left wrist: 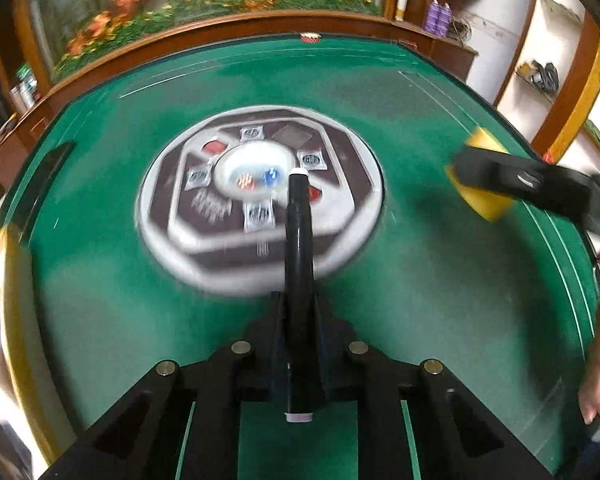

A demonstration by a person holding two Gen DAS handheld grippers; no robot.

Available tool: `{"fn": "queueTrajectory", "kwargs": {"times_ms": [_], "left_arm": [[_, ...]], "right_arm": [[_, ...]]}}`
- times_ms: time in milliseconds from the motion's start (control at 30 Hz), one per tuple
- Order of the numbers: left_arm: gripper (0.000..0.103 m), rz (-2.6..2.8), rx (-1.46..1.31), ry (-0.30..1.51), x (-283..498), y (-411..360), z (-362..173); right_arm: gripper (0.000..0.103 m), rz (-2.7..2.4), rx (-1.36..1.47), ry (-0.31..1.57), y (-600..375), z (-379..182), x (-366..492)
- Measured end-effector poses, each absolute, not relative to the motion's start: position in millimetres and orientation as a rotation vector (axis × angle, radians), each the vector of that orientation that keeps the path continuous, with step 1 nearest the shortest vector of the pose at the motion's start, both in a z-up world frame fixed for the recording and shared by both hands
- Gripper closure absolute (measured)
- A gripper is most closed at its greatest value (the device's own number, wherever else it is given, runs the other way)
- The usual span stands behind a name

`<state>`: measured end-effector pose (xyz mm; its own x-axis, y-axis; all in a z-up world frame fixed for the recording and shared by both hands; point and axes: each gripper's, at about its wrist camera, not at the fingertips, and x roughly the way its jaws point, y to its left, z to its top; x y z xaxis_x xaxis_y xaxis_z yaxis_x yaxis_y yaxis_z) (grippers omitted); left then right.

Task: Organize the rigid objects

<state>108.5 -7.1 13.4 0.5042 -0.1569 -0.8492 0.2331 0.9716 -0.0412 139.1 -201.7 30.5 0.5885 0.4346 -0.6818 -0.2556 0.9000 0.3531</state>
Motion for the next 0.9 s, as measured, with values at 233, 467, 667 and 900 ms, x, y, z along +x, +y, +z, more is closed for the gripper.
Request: {"fn": "queueTrajectory", "kwargs": {"times_ms": [233, 467, 667, 900], "left_arm": [[0.089, -0.186, 0.028, 0.973, 48.4, 5.5, 11.4], [0.087, -0.154, 0.071, 0.938, 47.0, 0.9, 8.9], [0.081, -0.153, 0.075, 0.930, 54.2, -0.4, 8.1], [0.062, -0.125, 0.082, 0.897, 54.4, 1.9, 3.4]], "right_arm": [[0.065, 0.455, 0.081, 0.950, -168.3, 9.8, 136.9], [0.065, 0.487, -0.165, 0.948, -124.1, -4.7, 110.6], [0.065, 0.451, -0.227, 0.934, -121.0, -7.9, 110.4], [0.064, 0.443, -0.252, 0.937, -118.6, -15.1, 111.0]]}}
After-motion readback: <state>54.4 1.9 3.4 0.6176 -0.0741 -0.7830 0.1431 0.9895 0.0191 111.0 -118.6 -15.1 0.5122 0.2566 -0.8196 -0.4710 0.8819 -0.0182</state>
